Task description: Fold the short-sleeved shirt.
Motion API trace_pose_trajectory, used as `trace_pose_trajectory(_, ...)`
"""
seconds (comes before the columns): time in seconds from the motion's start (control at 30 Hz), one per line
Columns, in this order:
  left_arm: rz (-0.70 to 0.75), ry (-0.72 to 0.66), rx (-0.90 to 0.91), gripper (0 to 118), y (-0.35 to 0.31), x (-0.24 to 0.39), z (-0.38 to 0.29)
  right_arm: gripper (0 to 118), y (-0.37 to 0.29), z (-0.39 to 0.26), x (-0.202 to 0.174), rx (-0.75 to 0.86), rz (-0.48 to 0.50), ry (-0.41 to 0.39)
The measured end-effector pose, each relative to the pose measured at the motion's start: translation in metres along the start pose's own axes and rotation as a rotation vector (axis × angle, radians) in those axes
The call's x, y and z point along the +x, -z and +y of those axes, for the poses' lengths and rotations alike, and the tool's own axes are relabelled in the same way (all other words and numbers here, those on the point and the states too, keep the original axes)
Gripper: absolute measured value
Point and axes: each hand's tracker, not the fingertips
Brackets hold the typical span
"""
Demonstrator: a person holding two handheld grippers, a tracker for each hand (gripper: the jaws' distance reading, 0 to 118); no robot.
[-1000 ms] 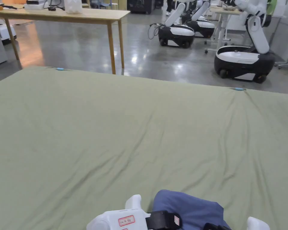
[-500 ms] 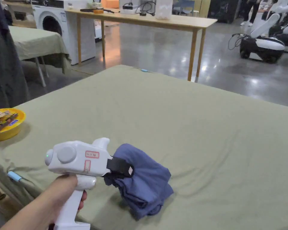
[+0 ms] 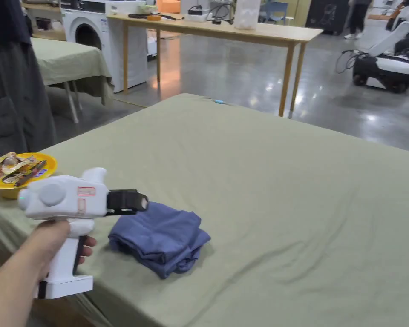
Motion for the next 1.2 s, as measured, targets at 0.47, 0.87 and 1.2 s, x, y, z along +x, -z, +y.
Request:
trace_pose_trajectory(0.47,0.068,0.502,0.465,0,-0.036,0.34,-0.079,6,-0.089,0.104,0.039,0.453,-0.507,-0.277)
trace_pose_trajectory(0.87,-0.025,0.562,0.6,0,-0.089,0.471,-0.088,6,-0.158,0.156,0.041,0.563,-0.47,-0.305)
trace_pose_trajectory(1.2,-0.026,0.582,0.606,24,-0.106,0.473,-0.092,20,-0.17,0.154,0.027,0.594,-0.477,-0.295)
